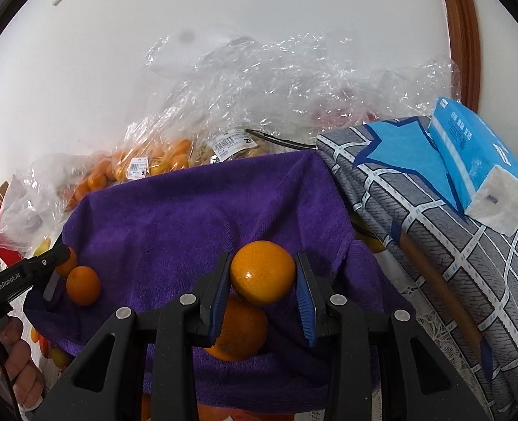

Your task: Organize fruits

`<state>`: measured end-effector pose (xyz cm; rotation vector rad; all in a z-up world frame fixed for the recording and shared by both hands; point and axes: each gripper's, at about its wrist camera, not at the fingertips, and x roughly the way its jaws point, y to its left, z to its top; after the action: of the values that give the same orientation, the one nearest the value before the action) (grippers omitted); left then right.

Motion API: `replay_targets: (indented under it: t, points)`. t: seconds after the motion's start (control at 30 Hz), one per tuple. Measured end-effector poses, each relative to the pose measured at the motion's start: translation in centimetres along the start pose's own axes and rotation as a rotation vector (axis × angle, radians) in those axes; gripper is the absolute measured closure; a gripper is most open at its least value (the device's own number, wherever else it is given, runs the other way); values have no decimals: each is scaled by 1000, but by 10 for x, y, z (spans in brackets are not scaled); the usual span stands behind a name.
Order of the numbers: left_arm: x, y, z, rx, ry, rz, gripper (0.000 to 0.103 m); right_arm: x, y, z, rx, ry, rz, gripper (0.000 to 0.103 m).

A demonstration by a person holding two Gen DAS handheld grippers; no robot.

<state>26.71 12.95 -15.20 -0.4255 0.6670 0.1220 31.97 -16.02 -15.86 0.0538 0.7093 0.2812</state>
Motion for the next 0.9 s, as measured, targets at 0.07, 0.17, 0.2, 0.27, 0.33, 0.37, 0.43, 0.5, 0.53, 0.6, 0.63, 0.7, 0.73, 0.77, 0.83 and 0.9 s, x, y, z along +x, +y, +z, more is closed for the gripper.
replay_targets:
  t: [0.07, 0.17, 0.2, 0.27, 0.33, 0.37, 0.43, 0.5, 0.53, 0.6, 0.63, 0.7, 0.73, 0.77, 0.83, 0.9]
  points:
    - [0, 0, 0, 0, 2, -1, 73, 0, 0, 0, -1, -2, 0, 67]
    - [0, -1, 0, 2, 3, -3, 73, 0, 0, 0, -1, 3, 0, 66]
    - [0, -2, -1, 5, 3, -2, 73, 0, 0, 0, -1, 5, 2, 66]
    - [0, -3, -1, 11, 5, -3, 73, -1, 1, 0, -6, 4, 3, 66]
    - [-1, -5, -2, 18, -4, -4, 73, -1, 1, -1, -11, 4, 3, 66]
    - [-2, -5, -2, 20, -8, -4, 73, 0, 2, 0, -13, 5, 2, 66]
    - [-2, -7, -2, 29, -11, -7, 73, 0, 2, -1, -16, 4, 0, 64]
    - [-3, -9, -2, 40, -10, -9, 73, -2, 3, -1, -17, -4, -5, 60]
    - [-3, -10, -2, 48, -11, -7, 73, -3, 3, -1, -18, -12, -8, 58]
    - [-4, -13, -3, 60, -16, -5, 72, -6, 3, -2, -19, -27, -19, 55]
    - [-5, -14, -3, 68, -21, -6, 71, -9, 3, -2, -20, -38, -25, 52]
    - [-7, -16, -4, 78, -28, -4, 69, -13, 4, -3, -26, -50, -28, 47]
    - [-8, -18, -4, 86, -34, -2, 68, -15, 4, -4, -27, -57, -26, 47]
    - [-8, -19, -4, 92, -39, 0, 67, -18, 4, -4, -27, -65, -28, 47]
    - [-9, -21, -5, 103, -43, 2, 65, -24, 4, -5, -24, -86, -43, 47]
    - [-10, -23, -5, 114, -43, 1, 64, -28, 4, -6, -23, -97, -49, 47]
